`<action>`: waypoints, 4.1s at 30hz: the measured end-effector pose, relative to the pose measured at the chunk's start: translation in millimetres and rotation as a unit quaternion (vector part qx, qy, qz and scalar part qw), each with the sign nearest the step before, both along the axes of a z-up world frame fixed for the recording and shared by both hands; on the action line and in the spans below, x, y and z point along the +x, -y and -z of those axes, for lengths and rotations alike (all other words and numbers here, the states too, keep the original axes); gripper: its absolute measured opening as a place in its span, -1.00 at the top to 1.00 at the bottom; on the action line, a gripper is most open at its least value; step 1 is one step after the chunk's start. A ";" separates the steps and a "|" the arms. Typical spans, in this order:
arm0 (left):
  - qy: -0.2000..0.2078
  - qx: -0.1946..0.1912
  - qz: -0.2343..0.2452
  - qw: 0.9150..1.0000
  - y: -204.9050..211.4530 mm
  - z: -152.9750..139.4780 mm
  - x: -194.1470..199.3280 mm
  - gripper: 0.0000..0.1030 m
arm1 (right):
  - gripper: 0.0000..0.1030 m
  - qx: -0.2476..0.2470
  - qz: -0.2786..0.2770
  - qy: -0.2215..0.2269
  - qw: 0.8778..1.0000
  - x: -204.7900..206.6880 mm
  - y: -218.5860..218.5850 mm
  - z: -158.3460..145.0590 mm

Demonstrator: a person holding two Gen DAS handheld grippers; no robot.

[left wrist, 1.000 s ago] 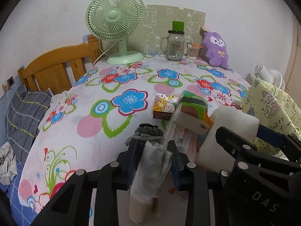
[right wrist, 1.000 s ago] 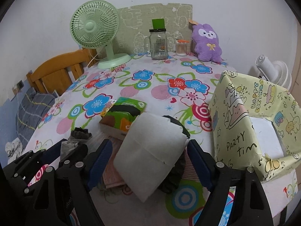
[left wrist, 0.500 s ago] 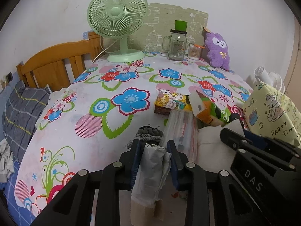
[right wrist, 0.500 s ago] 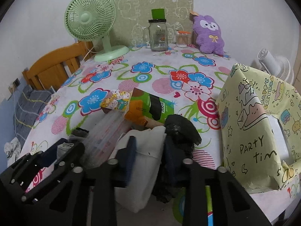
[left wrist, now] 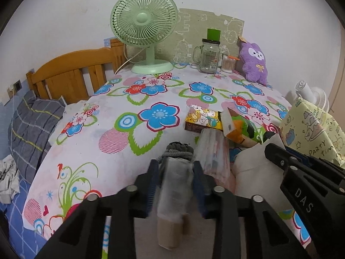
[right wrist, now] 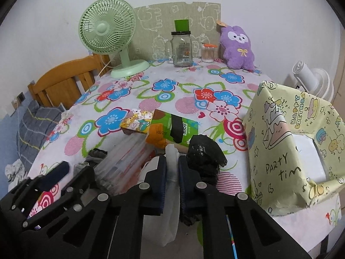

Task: Organize soft objects
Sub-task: 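Grasp the white tan-ended roll with the left gripper while the right gripper grasps the white pad, then carry the roll and pad into the gift box and open both grippers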

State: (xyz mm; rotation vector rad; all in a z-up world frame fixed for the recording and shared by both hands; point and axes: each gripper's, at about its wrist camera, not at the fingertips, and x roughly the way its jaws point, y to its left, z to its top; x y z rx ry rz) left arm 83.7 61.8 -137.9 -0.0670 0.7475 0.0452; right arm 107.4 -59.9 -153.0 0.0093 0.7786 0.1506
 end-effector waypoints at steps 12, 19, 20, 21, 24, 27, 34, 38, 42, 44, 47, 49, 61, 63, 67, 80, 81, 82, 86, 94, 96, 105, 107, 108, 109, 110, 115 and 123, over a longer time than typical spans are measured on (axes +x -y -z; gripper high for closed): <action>-0.002 0.015 0.041 0.999 19.2 -15.5 -0.8 0.75 | 0.77 0.003 -0.001 0.010 1.000 -8.0 2.5 -15.4; 0.008 0.014 0.051 0.999 28.5 -30.2 -0.6 0.75 | 0.77 0.004 0.001 0.023 1.000 -10.8 8.6 -31.6; 0.009 0.014 0.053 0.998 29.8 -32.5 -0.4 0.75 | 0.77 0.003 0.001 0.024 1.000 -11.1 9.1 -33.4; 0.011 0.014 0.054 0.998 31.6 -35.1 -0.6 0.75 | 0.77 0.002 0.002 0.025 1.000 -11.6 10.0 -36.6; 0.016 0.014 0.057 0.998 34.8 -41.4 -1.0 0.75 | 0.77 0.001 0.004 0.029 1.000 -13.1 13.0 -43.5; 0.021 0.013 0.058 0.998 37.4 -48.6 -1.7 0.75 | 0.77 0.001 0.007 0.034 0.999 -14.0 16.0 -51.0; 0.041 0.013 0.064 0.997 46.0 -70.2 -5.5 0.75 | 0.77 0.000 0.007 0.053 0.999 -19.8 21.5 -73.7; 0.048 0.015 0.066 0.997 50.8 -79.9 -6.2 0.75 | 0.77 0.001 0.009 0.059 0.998 -20.8 26.3 -84.7; 0.054 0.013 0.071 0.996 55.5 -89.7 -6.1 0.75 | 0.77 0.001 0.007 0.066 0.998 -22.4 29.1 -94.2; 0.058 0.013 0.073 0.996 58.0 -93.3 -6.1 0.74 | 0.77 -0.001 0.006 0.070 0.998 -22.8 30.0 -99.1; 0.065 0.011 0.076 0.995 62.6 -98.9 -5.4 0.74 | 0.77 -0.002 0.005 0.077 0.997 -22.7 33.7 -106.6; 0.070 0.011 0.078 0.994 65.8 -101.8 -5.5 0.74 | 0.77 -0.003 0.005 0.080 0.997 -22.6 36.0 -110.2; 0.080 0.011 0.092 0.992 90.7 -114.2 1.8 0.74 | 0.77 -0.011 0.011 0.093 0.996 -18.1 59.1 -124.7; 0.080 0.011 0.095 0.992 95.4 -114.2 3.5 0.74 | 0.77 -0.011 0.011 0.093 0.996 -17.5 63.8 -125.0; 0.084 0.014 0.099 0.991 107.6 -115.1 7.3 0.75 | 0.77 -0.010 0.015 0.093 0.995 -14.2 75.9 -125.8; 0.087 0.011 0.129 0.988 148.5 -116.0 18.6 0.74 | 0.77 -0.013 0.044 0.098 0.994 -7.2 118.5 -129.2; 0.086 0.011 0.131 0.987 151.3 -115.3 19.5 0.74 | 0.77 -0.013 0.047 0.098 0.994 -6.9 121.8 -128.6; 0.086 0.011 0.134 0.987 154.9 -114.6 20.7 0.75 | 0.77 -0.013 0.050 0.097 0.994 -6.1 126.1 -128.0; 0.087 0.012 0.142 0.986 169.3 -112.7 24.6 0.74 | 0.77 -0.012 0.062 0.095 0.993 -3.9 142.2 -125.9; 0.082 0.015 0.166 0.983 198.4 -111.1 33.6 0.74 | 0.77 -0.010 0.086 0.092 0.992 2.2 169.6 -121.9; 0.081 0.015 0.171 0.982 204.5 -110.2 35.2 0.74 | 0.77 -0.010 0.091 0.091 0.992 3.6 176.9 -120.8; 0.071 0.014 0.195 0.978 233.1 -101.6 47.9 0.74 | 0.77 -0.012 0.114 0.083 0.990 10.8 203.5 -113.2; 0.068 0.014 0.200 0.977 239.2 -99.2 50.8 0.74 | 0.77 -0.012 0.120 0.080 0.990 12.6 209.8 -110.5; 0.066 0.014 0.203 0.977 243.0 -97.6 52.7 0.74 | 0.77 -0.011 0.123 0.077 0.989 13.6 213.3 -108.9; 0.064 0.014 0.206 0.976 245.3 -96.3 54.5 0.74 | 0.77 -0.011 0.127 0.075 0.989 15.1 217.2 -107.0; 0.062 0.013 0.209 0.976 248.1 -94.7 56.0 0.74 | 0.77 -0.010 0.129 0.073 0.989 15.9 219.2 -105.8; 0.051 0.010 0.223 0.974 261.7 -85.8 65.4 0.74 | 0.77 -0.010 0.142 0.063 0.988 23.6 234.1 -96.9; 0.023 0.006 0.228 0.973 270.4 -69.9 80.2 0.50 | 0.77 -0.004 0.151 0.049 0.987 34.3 243.7 -82.4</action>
